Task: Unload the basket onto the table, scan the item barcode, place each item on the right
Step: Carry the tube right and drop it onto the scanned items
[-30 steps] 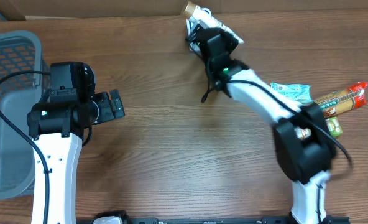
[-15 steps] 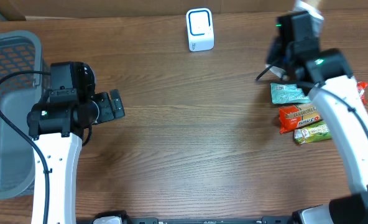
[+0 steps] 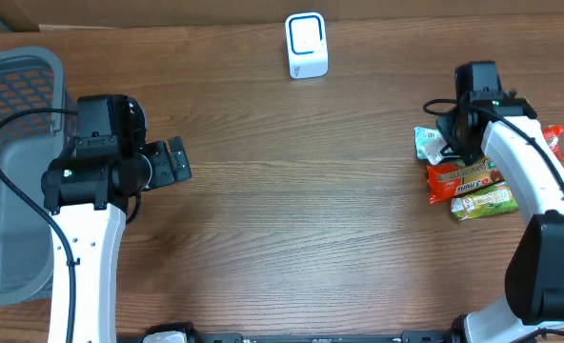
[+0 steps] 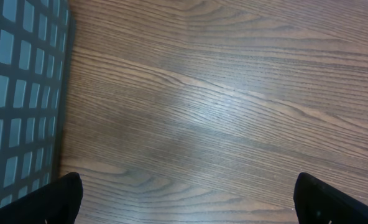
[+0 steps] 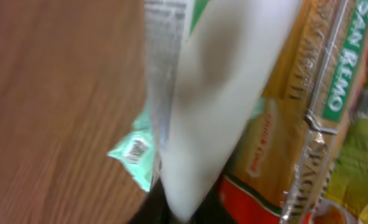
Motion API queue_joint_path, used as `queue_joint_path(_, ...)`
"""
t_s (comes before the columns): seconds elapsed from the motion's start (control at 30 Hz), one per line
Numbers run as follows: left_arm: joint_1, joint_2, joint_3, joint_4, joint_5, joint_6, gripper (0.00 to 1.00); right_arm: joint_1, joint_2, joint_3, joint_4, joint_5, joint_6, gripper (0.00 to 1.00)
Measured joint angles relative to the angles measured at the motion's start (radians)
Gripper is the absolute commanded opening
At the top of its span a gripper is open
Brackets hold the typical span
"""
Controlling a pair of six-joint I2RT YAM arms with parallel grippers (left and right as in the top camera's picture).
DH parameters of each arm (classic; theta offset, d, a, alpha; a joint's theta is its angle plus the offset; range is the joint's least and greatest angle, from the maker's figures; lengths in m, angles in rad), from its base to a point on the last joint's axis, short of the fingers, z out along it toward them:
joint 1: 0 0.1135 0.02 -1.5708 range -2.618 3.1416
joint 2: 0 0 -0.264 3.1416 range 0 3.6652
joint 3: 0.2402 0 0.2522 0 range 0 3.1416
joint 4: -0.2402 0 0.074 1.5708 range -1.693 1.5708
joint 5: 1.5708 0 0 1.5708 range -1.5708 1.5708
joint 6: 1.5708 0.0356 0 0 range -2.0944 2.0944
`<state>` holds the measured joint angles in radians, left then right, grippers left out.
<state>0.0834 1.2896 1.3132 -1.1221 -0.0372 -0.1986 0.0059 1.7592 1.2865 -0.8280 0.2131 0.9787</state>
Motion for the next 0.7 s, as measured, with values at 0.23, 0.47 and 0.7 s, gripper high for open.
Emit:
queue_joint_path(0.23, 0.000, 0.000, 0.000, 0.000, 0.000, 0.000, 1.00, -0.006, -0.001, 0.006, -0.014, -0.058, -0.107, 0.83)
queue_joint_path(0.47, 0.000, 0.000, 0.000, 0.000, 0.000, 0.000, 1.00, -0.005, -0.070, 0.073, -0.138, -0.148, -0.258, 0.84)
queue_joint_path(0.7, 0.000, 0.000, 0.000, 0.000, 0.000, 0.000, 0.99, -0.005, -0.286, 0.207, -0.285, -0.314, -0.483, 0.88)
